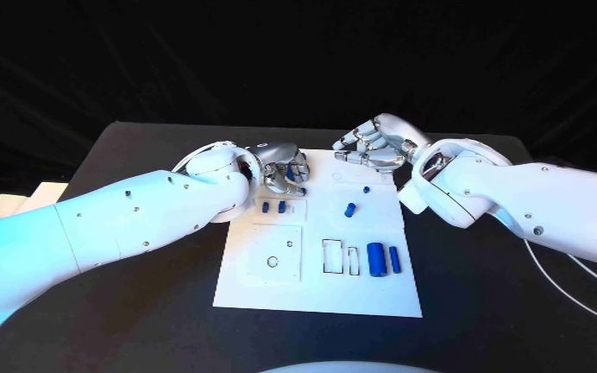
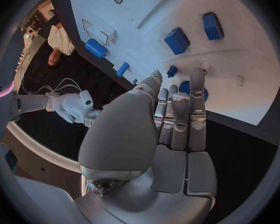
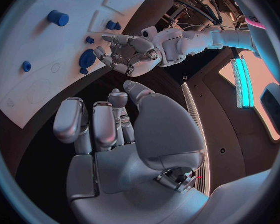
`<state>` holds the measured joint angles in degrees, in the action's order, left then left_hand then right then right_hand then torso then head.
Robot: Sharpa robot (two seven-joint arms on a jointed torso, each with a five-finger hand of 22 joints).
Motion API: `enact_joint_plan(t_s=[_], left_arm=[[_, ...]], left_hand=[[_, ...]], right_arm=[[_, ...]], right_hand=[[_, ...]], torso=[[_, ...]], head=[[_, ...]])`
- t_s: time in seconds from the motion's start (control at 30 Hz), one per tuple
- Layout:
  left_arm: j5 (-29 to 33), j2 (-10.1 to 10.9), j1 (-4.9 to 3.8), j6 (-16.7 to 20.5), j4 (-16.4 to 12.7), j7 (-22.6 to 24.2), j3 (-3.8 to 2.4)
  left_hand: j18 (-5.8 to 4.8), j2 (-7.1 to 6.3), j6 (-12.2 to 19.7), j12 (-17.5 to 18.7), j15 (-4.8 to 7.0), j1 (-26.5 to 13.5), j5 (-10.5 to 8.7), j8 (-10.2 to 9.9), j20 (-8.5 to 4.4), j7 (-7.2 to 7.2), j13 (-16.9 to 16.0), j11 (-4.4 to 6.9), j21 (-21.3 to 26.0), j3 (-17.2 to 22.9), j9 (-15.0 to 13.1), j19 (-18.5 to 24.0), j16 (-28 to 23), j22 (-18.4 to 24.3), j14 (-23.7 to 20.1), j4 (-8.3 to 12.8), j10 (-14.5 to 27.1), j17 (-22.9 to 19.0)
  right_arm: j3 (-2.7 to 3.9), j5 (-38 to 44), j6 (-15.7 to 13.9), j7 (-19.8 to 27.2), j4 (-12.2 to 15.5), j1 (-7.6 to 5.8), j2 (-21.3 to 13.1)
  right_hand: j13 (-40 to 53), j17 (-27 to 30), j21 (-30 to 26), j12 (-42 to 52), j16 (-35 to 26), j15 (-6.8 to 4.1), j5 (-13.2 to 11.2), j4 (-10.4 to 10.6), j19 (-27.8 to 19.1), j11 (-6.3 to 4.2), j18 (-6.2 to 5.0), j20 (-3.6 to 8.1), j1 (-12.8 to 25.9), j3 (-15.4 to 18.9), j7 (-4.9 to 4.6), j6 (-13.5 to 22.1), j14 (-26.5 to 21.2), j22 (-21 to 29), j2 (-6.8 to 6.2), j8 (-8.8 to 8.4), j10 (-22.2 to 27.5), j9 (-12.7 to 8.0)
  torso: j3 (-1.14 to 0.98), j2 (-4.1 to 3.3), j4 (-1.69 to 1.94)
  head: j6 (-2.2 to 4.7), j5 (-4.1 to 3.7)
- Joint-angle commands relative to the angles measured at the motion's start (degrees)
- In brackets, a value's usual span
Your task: Assemble the parts on the task board
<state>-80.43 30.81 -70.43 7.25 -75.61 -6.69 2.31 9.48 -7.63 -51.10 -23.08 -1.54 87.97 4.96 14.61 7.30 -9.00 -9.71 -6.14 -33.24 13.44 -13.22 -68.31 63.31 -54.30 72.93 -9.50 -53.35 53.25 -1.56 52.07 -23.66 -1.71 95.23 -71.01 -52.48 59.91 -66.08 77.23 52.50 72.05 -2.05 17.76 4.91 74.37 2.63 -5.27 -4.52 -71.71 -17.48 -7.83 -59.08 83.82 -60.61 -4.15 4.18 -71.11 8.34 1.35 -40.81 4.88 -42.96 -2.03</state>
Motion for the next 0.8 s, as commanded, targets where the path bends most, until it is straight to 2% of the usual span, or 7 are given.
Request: enact_joint_plan(t_s=[0.03,0.23,0.33,0.8], left_arm=[[-4.29,-0.99,0.05,-1.5,0.76,-1.55,-0.01],[-4.89,-2.46,0.17,-2.54,2.43,-2.13,0.02],[-5.0,-2.92,0.21,-3.72,2.9,-2.41,0.03],[-5.7,-4.31,0.54,-6.38,4.21,-3.81,0.05]], left_hand=[[0.26,-0.14,-0.58,0.5,0.02,-0.48,-0.04,-0.34,-0.03,-0.07,0.43,0.14,-2.1,0.03,0.31,-1.04,1.61,-1.52,0.82,-0.45,-0.37,1.3],[-0.85,0.28,-1.49,0.88,0.14,-0.13,0.02,-0.9,-0.16,-0.02,1.42,0.26,-9.77,0.72,1.08,-4.36,6.41,-6.82,3.48,-0.48,-1.11,5.63],[-1.04,0.25,-1.44,1.37,0.05,-0.05,0.0,-1.44,-0.15,-0.1,1.96,0.16,-11.16,1.03,1.52,-4.87,7.19,-7.95,3.73,-0.46,-0.95,5.93],[-2.27,0.35,-3.1,2.0,0.39,0.05,0.01,-2.39,-0.31,0.16,3.26,0.48,-19.35,2.29,2.51,-7.98,11.69,-13.77,6.51,-0.29,-2.87,10.19]], right_arm=[[0.0,0.29,-0.41,0.65,0.07,0.04,0.08],[0.0,0.33,-0.58,0.65,0.12,0.04,0.11],[0.0,0.34,-0.64,0.64,0.14,0.04,0.1],[0.0,0.41,-0.68,0.66,0.23,0.04,0.13]], right_hand=[[0.01,-0.04,-0.28,-0.19,-0.2,0.41,0.27,0.18,-0.48,0.04,-0.66,-0.03,0.13,-0.04,0.0,0.35,1.41,-0.03,0.26,-0.15,0.33,0.09],[0.02,-0.05,-0.3,-0.16,-0.22,0.4,0.42,0.16,-0.46,0.04,-0.66,-0.03,0.07,-0.06,0.0,0.36,1.42,-0.03,0.29,-0.13,0.31,0.1],[0.02,-0.05,-0.3,-0.16,-0.22,0.4,0.42,0.16,-0.46,0.04,-0.66,-0.03,0.07,-0.06,0.0,0.36,1.42,-0.03,0.29,-0.13,0.31,0.1],[0.02,-0.06,-0.32,-0.14,-0.23,0.4,0.58,0.15,-0.44,0.03,-0.66,-0.03,0.01,-0.09,0.0,0.36,1.44,-0.02,0.31,-0.12,0.29,0.11]], torso=[[-0.01,0.01,-0.01],[-0.02,0.0,-0.04],[-0.07,0.01,-0.02],[0.01,0.03,-0.03]], head=[[-0.02,0.04],[-0.14,0.07],[-0.14,0.0],[-0.32,-0.17]])
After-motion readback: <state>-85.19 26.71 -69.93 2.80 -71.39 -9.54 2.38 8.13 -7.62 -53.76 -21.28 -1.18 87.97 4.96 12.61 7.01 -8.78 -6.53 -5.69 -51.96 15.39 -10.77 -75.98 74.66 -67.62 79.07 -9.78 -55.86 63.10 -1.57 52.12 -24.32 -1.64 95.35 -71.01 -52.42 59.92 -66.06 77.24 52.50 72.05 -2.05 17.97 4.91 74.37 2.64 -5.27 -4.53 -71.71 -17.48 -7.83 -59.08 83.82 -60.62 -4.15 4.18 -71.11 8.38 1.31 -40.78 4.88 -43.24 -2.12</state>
